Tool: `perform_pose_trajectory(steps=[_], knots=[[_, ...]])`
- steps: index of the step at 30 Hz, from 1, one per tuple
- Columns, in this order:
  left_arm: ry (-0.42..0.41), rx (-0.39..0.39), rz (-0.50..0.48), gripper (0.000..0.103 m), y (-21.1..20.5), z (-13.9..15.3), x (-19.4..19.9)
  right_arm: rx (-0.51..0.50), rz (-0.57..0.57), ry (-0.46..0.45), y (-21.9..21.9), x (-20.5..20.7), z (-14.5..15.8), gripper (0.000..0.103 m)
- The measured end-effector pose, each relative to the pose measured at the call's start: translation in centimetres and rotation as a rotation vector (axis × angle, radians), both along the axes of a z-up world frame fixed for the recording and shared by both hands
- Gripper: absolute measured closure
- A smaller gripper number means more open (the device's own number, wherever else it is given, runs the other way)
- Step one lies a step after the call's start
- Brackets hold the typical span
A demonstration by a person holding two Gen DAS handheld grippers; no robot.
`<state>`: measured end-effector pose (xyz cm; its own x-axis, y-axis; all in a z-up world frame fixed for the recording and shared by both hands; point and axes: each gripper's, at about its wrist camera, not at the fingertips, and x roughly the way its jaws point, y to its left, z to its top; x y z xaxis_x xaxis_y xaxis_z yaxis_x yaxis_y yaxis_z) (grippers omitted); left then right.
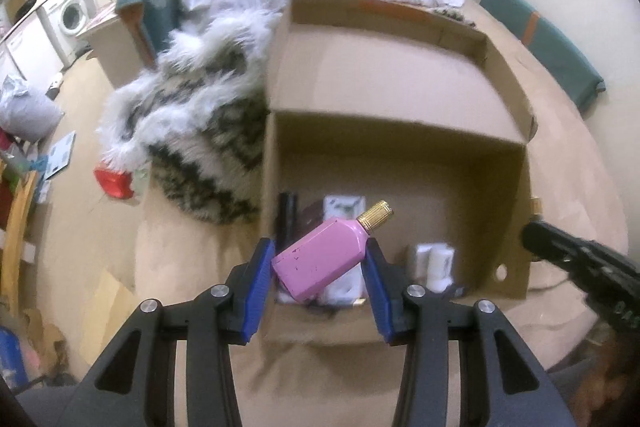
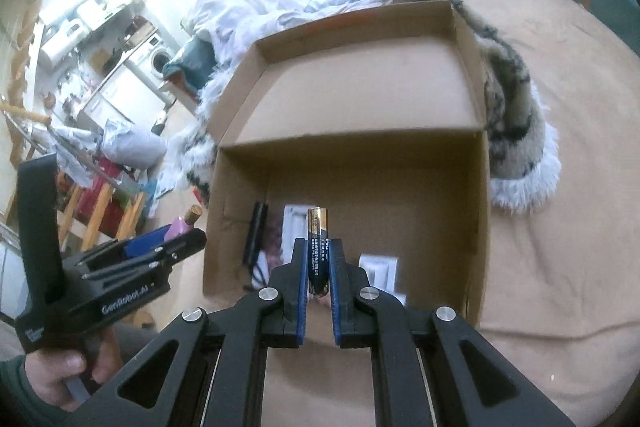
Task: Organize rigid objects
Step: 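Carry the battery with the right tool while the left tool carries the pink tube into the box, then open the right tool releasing the battery while the left tool releases the pink tube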
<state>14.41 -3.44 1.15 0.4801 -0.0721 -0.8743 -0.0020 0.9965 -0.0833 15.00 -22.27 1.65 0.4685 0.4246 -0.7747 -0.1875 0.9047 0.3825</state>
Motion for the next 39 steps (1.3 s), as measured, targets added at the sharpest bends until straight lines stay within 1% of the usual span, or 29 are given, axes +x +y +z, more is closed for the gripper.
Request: perform_pose_trajectory(steps=[2,4,6,9,11,14,16,19,23,28,30,32,35,36,38,39], knots=[[0.005,-0.008,-0.024,0.062,-0.9,-0.4,1.0,0.011,-0.015,0.007,-0.3,0.9,-0.9,0.092],[0.007,0.0,-0.032,0.062,-1.6,-1.1,1.7,0.023,-0.03,0.018,-0.5,1.5,-2.2,0.092],[0.013,0.016,-0.04,0.062,-2.2,-2.3,2.3,0.014,-0.049,0.03,-0.7,1.8,-3.8,0.092],[0.026,-0.001,-0.044,0.062,-2.2,-4.1,2.7,0.002,-0.055,0.075,-0.9,2.5,-5.9,0.092],[0.043,0.013,-0.038,0.062,-2.2,-5.3,2.9,0.003,-0.053,0.088,-0.9,2.7,-6.5,0.092],[0.1,-0.005,-0.054,0.062,-2.4,-6.9,3.2,-0.006,-0.038,0.102,-0.3,3.0,-7.2,0.092],[0.103,0.003,-0.063,0.062,-2.7,-7.4,3.2,-0.017,-0.025,0.118,0.2,3.2,-7.8,0.092],[0.093,0.021,-0.074,0.062,-3.1,-7.6,3.1,-0.027,-0.011,0.13,0.6,3.8,-8.3,0.092],[0.092,0.042,-0.072,0.062,-3.1,-8.1,3.2,-0.019,-0.025,0.154,0.5,4.3,-8.8,0.092],[0.105,0.037,-0.066,0.062,-3.2,-8.6,3.2,-0.021,-0.029,0.17,0.6,4.6,-9.1,0.092],[0.104,0.035,-0.065,0.062,-3.2,-8.6,3.2,-0.024,-0.04,0.162,0.5,4.6,-8.9,0.092],[0.1,0.04,-0.068,0.062,-3.3,-8.5,3.2,-0.036,-0.049,0.133,0.5,4.5,-8.6,0.092],[0.103,0.042,-0.065,0.062,-3.1,-8.7,3.3,-0.029,-0.052,0.115,0.5,4.5,-8.2,0.091],[0.104,0.044,-0.064,0.062,-3.2,-8.7,3.4,-0.024,-0.052,0.115,0.5,4.5,-8.1,0.089],[0.103,0.048,-0.061,0.062,-3.3,-8.9,3.4,-0.015,-0.053,0.116,0.4,4.5,-8.1,0.077],[0.101,0.05,-0.061,0.062,-3.3,-8.9,3.4,-0.011,-0.057,0.113,0.3,4.5,-8.0,0.074]])
